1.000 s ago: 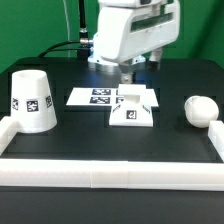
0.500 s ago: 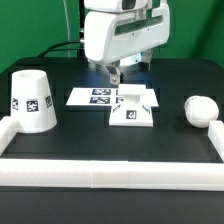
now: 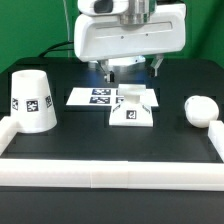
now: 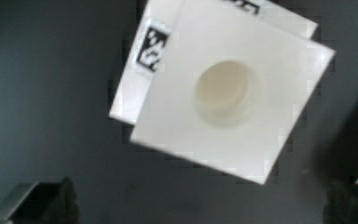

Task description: Assemble lamp

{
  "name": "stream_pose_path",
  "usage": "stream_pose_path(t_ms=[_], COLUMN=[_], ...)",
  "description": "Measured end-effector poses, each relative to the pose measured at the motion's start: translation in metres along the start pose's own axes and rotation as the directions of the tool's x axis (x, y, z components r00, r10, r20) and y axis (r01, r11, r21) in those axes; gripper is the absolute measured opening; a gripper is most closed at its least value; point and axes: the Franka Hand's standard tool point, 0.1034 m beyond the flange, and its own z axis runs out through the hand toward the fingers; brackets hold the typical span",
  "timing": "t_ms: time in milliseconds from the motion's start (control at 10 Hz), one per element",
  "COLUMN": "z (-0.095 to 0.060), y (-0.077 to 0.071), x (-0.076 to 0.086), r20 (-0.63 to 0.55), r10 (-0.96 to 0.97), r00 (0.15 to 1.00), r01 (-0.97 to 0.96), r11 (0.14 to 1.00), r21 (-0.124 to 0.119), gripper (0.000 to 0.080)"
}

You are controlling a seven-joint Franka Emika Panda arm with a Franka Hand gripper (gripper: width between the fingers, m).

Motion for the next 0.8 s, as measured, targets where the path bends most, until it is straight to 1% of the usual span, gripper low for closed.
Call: stream_pose_path(t_ms=[100,300,400,600,800], z=[0.0,0.0,0.0,0.009,0.016], y=[-0.001,-0.003,-0.003,-0.004,-0.005], x=[0.001,0.001,0.001,-0.006,-0.012], r20=[-0.002,-0.002,-0.001,0.004,0.008], r10=[0.018,0.152,0.18,0.304,0.316], r00=[1.0,0.988,0.984,0.953,0.949], r01=[-0.018,-0.152,-0.18,-0.304,-0.316], r11=[1.0,0.988,0.984,0.952,0.949], r21=[0.001,0.006,0.009,0.011,0.01], gripper=[0.0699,0.0699,0.0699,0.0699,0.0699])
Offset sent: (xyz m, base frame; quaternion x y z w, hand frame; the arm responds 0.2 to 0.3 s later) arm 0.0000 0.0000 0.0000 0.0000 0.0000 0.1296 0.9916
